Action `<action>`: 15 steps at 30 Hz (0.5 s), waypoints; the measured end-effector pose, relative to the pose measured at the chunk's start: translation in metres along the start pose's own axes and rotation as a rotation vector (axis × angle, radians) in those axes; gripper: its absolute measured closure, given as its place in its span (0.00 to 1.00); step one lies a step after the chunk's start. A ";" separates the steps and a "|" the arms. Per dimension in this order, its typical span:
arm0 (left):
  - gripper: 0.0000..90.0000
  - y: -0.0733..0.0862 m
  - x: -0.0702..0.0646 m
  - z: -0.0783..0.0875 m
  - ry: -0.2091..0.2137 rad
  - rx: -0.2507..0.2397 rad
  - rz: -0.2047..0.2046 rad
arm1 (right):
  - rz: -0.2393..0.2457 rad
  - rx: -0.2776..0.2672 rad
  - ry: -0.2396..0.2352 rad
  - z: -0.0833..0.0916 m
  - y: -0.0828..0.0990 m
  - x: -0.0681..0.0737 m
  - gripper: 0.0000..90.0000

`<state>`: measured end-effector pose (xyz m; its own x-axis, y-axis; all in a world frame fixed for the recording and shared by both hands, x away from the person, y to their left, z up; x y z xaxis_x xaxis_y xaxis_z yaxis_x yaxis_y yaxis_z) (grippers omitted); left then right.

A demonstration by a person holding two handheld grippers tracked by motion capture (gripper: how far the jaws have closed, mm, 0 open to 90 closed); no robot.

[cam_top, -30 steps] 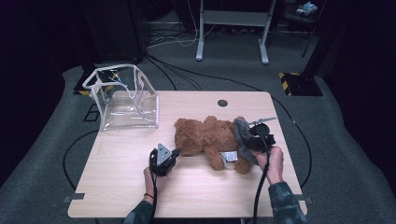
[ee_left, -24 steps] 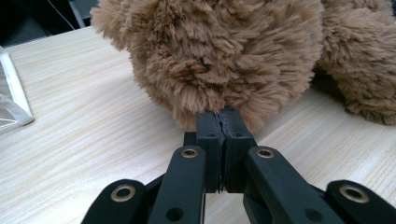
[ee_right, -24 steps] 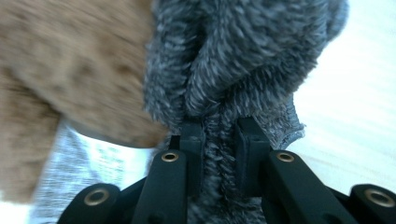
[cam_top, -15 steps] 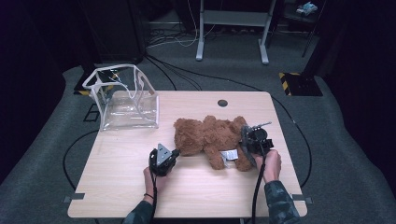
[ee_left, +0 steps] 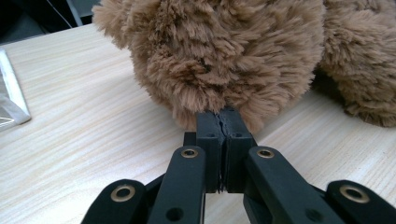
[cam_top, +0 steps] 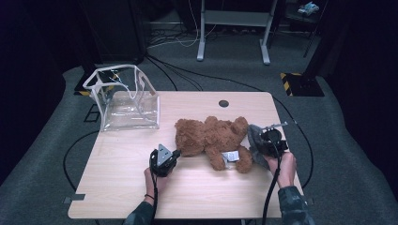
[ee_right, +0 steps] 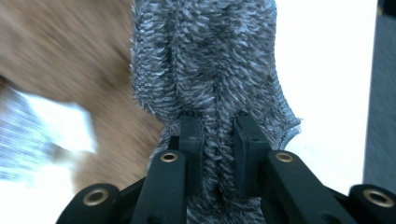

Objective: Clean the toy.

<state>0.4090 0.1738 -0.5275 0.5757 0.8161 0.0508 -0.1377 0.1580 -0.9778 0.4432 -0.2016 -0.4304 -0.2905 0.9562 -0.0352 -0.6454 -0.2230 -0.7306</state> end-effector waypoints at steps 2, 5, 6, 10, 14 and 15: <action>0.98 0.000 0.000 0.000 0.002 0.000 0.002 | -0.006 -0.011 -0.047 0.000 -0.015 0.009 0.84; 0.97 0.000 0.001 0.000 0.005 0.003 0.004 | 0.033 0.004 -0.052 -0.013 -0.028 0.024 0.84; 0.97 0.000 0.001 0.000 0.003 -0.001 0.007 | 0.051 0.020 -0.050 -0.020 -0.028 0.029 0.84; 0.97 0.000 0.002 -0.001 0.012 0.007 0.021 | 0.076 0.096 -0.008 -0.046 -0.013 0.029 0.84; 0.96 0.000 0.003 -0.001 0.014 0.018 0.022 | 0.006 0.118 0.009 -0.050 0.007 0.009 0.84; 0.96 0.000 0.003 -0.001 0.013 0.018 0.022 | 0.004 0.129 0.021 -0.048 0.011 0.005 0.84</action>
Point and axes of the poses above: each handheld gripper's, and its own axes: z roughly backward along the jaws, y roughly out of its underside, x roughly to its left, the point moved 1 cm from there along -z, roughly forward along the jaws, and after that the axes turned 12 degrees about -x, right-handed, at the moved point
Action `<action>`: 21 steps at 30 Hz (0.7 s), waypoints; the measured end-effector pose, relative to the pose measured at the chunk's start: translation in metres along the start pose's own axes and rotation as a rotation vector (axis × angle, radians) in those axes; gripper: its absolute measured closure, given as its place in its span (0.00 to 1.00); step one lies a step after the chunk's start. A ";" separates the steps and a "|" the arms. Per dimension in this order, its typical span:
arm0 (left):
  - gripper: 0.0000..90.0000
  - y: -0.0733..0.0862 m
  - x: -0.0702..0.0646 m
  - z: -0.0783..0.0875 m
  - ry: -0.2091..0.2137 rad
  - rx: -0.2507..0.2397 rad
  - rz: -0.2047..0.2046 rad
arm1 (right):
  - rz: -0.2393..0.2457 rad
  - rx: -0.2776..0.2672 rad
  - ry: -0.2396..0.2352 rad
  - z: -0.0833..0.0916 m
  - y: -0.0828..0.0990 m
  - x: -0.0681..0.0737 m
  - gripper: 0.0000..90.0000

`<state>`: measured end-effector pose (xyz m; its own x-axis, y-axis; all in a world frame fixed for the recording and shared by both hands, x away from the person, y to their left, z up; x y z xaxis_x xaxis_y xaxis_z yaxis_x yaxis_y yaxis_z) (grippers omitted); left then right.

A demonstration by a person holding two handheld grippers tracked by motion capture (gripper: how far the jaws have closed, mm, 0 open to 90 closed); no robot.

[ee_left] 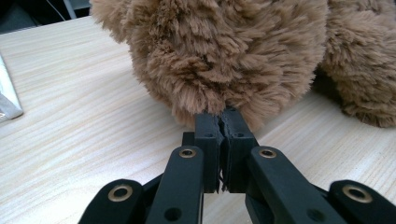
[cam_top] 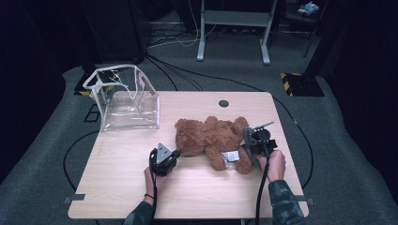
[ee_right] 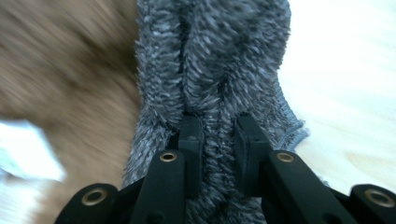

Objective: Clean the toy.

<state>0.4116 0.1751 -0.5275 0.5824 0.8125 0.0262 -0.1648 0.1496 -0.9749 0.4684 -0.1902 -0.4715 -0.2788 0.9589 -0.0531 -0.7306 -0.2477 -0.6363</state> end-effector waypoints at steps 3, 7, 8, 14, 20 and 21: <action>0.95 0.000 0.000 0.000 -0.001 -0.002 0.000 | 0.023 0.045 0.021 0.005 0.015 -0.008 0.84; 0.93 0.000 -0.001 0.000 0.004 0.001 -0.001 | 0.008 0.009 0.013 0.025 0.019 -0.015 0.84; 0.92 0.000 -0.001 -0.001 -0.003 -0.009 -0.002 | -0.013 -0.022 -0.005 0.034 0.015 -0.013 0.84; 0.93 0.000 -0.001 -0.001 -0.005 -0.007 -0.004 | -0.024 -0.124 -0.088 0.049 -0.018 0.012 0.82; 0.93 0.000 0.000 0.000 0.002 0.001 0.002 | -0.009 -0.060 -0.084 0.024 -0.014 0.018 0.83; 0.93 0.000 -0.001 -0.001 0.000 0.001 0.006 | -0.005 -0.064 -0.085 0.024 -0.012 0.016 0.82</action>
Point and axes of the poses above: each handheld gripper's, and its own axes: z roughly backward along the jaws, y roughly out of its underside, x roughly to its left, the point moved 1 cm from there along -z, roughly forward along the jaws, and after that the axes turned 12 degrees about -x, right-handed, at the moved point
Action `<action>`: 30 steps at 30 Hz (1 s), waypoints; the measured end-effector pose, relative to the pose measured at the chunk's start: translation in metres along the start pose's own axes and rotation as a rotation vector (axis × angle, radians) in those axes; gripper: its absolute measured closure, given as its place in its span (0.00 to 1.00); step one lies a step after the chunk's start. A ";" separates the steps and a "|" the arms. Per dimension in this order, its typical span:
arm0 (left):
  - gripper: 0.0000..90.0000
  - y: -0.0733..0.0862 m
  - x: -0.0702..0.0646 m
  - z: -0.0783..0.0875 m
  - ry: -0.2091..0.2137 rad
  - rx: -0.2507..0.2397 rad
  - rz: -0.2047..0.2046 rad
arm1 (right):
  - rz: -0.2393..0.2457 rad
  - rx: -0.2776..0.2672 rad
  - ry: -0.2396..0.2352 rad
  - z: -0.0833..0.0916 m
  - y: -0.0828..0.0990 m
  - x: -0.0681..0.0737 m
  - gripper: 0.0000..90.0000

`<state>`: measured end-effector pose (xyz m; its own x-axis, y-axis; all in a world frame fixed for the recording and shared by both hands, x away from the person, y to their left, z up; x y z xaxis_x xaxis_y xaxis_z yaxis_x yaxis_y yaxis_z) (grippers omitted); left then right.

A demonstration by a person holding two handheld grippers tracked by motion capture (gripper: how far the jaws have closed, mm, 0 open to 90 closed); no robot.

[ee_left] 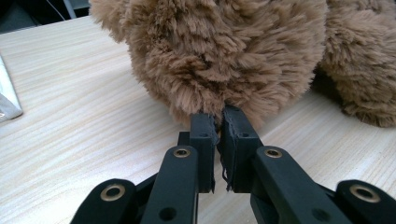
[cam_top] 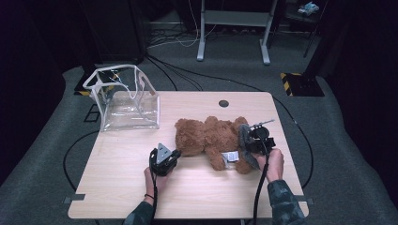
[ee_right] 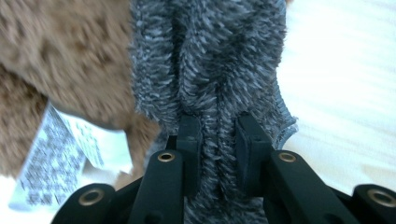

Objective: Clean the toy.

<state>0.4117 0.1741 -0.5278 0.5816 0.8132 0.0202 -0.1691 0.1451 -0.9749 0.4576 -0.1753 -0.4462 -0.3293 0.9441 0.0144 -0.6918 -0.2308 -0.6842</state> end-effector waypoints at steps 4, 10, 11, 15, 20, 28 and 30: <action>0.92 0.000 0.000 -0.001 -0.008 -0.009 0.002 | -0.005 0.012 0.014 0.007 0.017 -0.010 0.82; 0.90 0.000 0.001 0.000 0.001 0.000 -0.004 | 0.024 0.051 0.031 0.019 0.041 -0.016 0.82; 0.90 0.000 0.001 0.000 -0.001 -0.001 -0.003 | 0.035 0.068 0.036 0.019 0.046 -0.017 0.82; 0.90 0.000 0.001 0.000 0.004 -0.004 -0.003 | 0.009 0.064 0.042 0.027 0.052 -0.024 0.82; 0.90 0.000 0.001 0.000 0.010 -0.008 0.001 | 0.015 -0.060 -0.015 0.044 0.022 -0.005 0.82; 0.90 0.000 0.001 0.001 0.013 -0.004 0.002 | 0.046 -0.097 -0.059 0.014 -0.010 0.037 0.83; 0.91 0.000 0.000 0.001 0.010 -0.004 0.000 | 0.068 -0.085 -0.039 0.007 -0.005 0.041 0.84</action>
Point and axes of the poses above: each handheld gripper's, and its own axes: z roughly backward along the jaws, y roughly out of its underside, x roughly to its left, the point moved 1 cm from there along -z, roughly forward along the jaws, and after that the axes turned 12 degrees about -x, right-handed, at the moved point
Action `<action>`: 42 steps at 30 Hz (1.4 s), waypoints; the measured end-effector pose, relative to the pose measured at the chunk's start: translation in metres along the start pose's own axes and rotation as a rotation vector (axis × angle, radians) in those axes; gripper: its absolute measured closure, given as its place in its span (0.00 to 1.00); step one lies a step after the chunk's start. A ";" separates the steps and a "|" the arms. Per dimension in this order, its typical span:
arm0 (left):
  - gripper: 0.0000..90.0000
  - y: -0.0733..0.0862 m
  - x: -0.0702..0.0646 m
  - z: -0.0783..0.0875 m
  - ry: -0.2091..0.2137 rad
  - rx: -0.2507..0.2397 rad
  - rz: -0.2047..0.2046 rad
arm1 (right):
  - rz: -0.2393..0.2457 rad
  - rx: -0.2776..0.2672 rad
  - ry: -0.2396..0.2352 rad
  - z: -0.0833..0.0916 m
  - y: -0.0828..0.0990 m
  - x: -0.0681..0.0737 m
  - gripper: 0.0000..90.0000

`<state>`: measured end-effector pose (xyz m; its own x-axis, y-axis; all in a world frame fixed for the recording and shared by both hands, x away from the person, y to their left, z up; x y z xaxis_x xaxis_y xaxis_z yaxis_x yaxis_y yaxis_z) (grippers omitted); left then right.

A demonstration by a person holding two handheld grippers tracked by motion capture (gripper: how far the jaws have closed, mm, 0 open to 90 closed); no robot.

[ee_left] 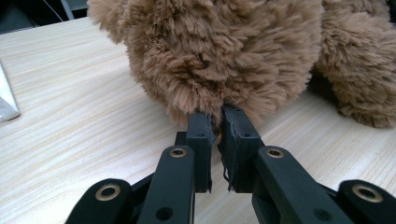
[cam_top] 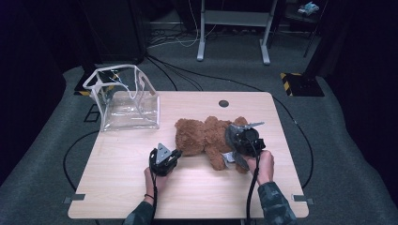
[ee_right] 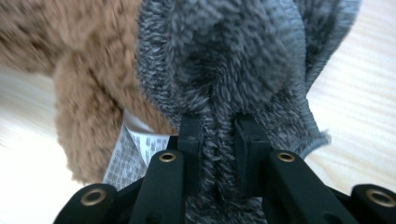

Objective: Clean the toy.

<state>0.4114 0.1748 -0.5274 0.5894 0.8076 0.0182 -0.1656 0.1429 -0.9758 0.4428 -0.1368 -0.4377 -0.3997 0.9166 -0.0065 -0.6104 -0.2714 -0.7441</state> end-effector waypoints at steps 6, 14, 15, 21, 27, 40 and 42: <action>0.91 0.000 0.000 0.000 -0.006 -0.001 -0.003 | 0.016 0.032 -0.011 0.011 0.032 -0.002 0.83; 0.91 0.000 0.000 -0.001 -0.005 0.000 -0.002 | -0.009 0.066 -0.014 0.030 0.059 -0.016 0.84; 0.91 0.000 0.000 0.000 -0.004 -0.001 -0.002 | -0.006 0.063 -0.016 0.032 0.059 -0.017 0.84; 0.91 0.000 0.000 0.000 -0.004 -0.002 -0.002 | 0.021 -0.049 -0.019 0.042 0.028 -0.004 0.84; 0.92 0.000 0.000 0.000 -0.005 -0.011 -0.002 | 0.100 -0.048 -0.012 0.012 0.002 0.024 0.84; 0.96 0.000 -0.001 -0.001 -0.019 -0.005 -0.008 | 0.050 0.028 -0.003 0.006 0.053 0.009 0.85; 0.96 0.000 -0.002 -0.001 -0.020 -0.004 -0.003 | 0.047 0.026 -0.002 0.011 0.059 0.006 0.85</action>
<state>0.4115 0.1727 -0.5282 0.5741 0.8184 0.0254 -0.1611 0.1433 -0.9765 0.3972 -0.1499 -0.4742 -0.4296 0.9022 -0.0394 -0.6088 -0.3216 -0.7252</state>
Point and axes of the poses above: each handheld gripper's, and its own axes: z roughly backward along the jaws, y roughly out of its underside, x roughly to its left, the point moved 1 cm from there along -z, roughly forward along the jaws, and after that the axes turned 12 degrees about -x, right-handed, at the moved point
